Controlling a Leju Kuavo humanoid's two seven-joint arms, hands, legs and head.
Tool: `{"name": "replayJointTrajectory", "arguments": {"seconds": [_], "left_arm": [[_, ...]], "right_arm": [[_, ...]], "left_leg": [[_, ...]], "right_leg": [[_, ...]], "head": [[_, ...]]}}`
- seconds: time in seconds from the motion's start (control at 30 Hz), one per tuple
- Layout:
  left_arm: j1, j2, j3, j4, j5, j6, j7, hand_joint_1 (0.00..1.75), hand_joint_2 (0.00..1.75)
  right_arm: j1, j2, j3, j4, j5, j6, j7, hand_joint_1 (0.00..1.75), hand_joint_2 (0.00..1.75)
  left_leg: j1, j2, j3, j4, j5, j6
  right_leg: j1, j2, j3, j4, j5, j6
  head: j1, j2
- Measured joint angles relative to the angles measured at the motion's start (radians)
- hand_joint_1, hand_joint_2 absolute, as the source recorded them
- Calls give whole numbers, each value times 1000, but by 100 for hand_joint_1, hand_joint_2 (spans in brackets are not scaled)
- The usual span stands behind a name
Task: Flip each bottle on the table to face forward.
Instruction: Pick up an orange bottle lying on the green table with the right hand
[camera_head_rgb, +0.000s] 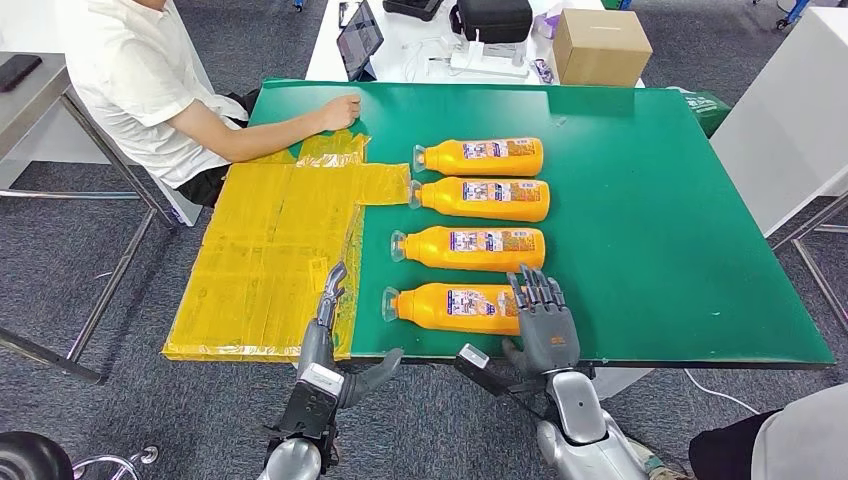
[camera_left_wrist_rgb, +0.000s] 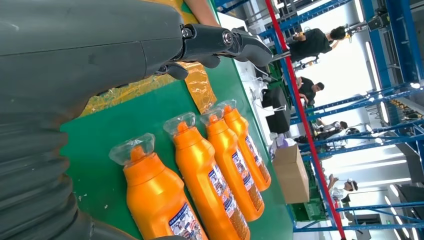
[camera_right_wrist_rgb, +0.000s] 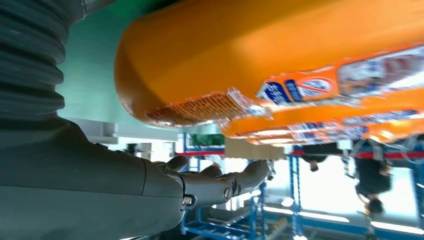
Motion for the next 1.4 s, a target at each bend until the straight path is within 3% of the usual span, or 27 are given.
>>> {"name": "replayJointTrajectory", "arguments": {"seconds": [0.17, 0.23, 0.3, 0.37, 0.87, 1.2, 1.27, 1.4], "left_arm": [[1, 0, 0, -2, -6, 0, 7, 0, 175], [1, 0, 0, -3, -7, -2, 9, 0, 175], [1, 0, 1, -3, -7, -3, 11, 0, 175], [2, 0, 1, -3, -7, -4, 11, 0, 175], [6, 0, 3, -3, -7, -12, 12, 0, 175], [13, 0, 11, -11, 6, -17, 9, 0, 175], [19, 0, 14, -18, 86, -82, 23, 0, 175], [52, -3, 36, -56, 457, -333, 59, 0, 175]], "right_arm": [[-31, 3, 0, 48, 4, 23, 34, 0, 175], [-45, 4, -1, 69, 4, 33, 43, 33, 175], [-56, 4, -3, 89, -6, 47, 46, 119, 175], [-65, 5, -7, 108, -24, 66, 41, 173, 175], [-100, 8, -23, 172, -99, 104, -14, 175, 175], [-98, 13, -29, 173, -300, 138, -164, 175, 175], [-91, 18, -38, 163, -414, 161, -247, 175, 175], [-41, 44, -61, 106, -644, 208, -402, 172, 175]], "left_leg": [[0, 0, 0, 0, 0, 0], [0, 0, 0, 0, 0, 0], [0, 0, 1, 0, 0, 0], [0, 0, 1, 0, 0, 0], [0, 0, 4, 0, 0, 0], [0, 0, 4, 0, 0, 0], [0, 1, 5, 0, 0, 0], [0, 1, 6, 0, -1, 0]], "right_leg": [[0, 0, 0, 0, 0, 0], [0, 0, 0, 0, 0, 0], [0, 0, 0, 0, 0, 0], [0, 0, 0, 0, 0, 0], [0, 0, 3, 0, 0, 0], [0, 0, 3, 0, 0, 0], [0, 1, 4, 0, 0, 0], [0, 1, 4, 0, 0, 0]], "head": [[0, 0], [0, 0], [0, 0], [0, 0], [0, 0], [0, 0], [0, 0], [0, 0]]}}
